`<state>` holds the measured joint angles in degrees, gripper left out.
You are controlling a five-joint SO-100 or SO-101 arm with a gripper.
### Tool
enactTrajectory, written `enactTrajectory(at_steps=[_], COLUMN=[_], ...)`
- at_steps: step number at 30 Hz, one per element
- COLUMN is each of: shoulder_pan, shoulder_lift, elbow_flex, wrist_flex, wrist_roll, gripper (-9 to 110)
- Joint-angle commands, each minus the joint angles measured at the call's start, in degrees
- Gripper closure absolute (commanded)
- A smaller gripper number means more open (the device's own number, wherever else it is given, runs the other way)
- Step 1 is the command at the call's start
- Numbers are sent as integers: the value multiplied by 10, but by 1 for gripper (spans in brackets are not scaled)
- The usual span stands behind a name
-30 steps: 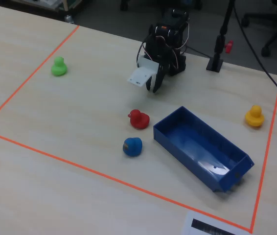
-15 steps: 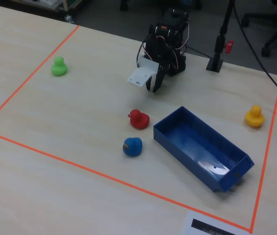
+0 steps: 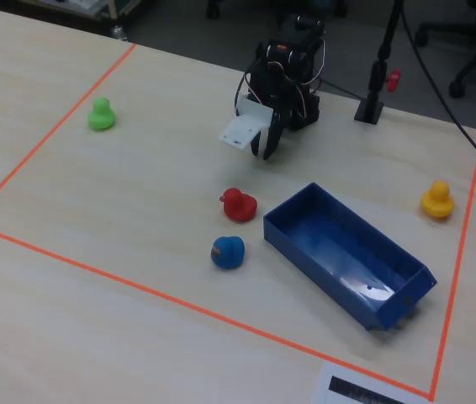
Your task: Grasp yellow duck and put it into box.
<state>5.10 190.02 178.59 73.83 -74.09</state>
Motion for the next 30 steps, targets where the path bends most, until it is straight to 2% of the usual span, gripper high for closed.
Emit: enactTrajectory(at_steps=[1, 3, 16, 19, 21, 22, 24, 30], shoulder_pan=[0, 0, -8, -10, -12, -9, -5, -65], shoulder_lift=[-4, -4, -4, -4, -5, -18, -85, -376], elbow_flex=[-4, -4, -4, -4, -8, -24, -98, -482], wrist_flex=[12, 12, 11, 12, 10, 1, 4, 121], wrist_roll=[4, 4, -1, -2, -18, -18, -23, 13], gripper=[91, 88, 88, 93, 89, 83, 73, 58])
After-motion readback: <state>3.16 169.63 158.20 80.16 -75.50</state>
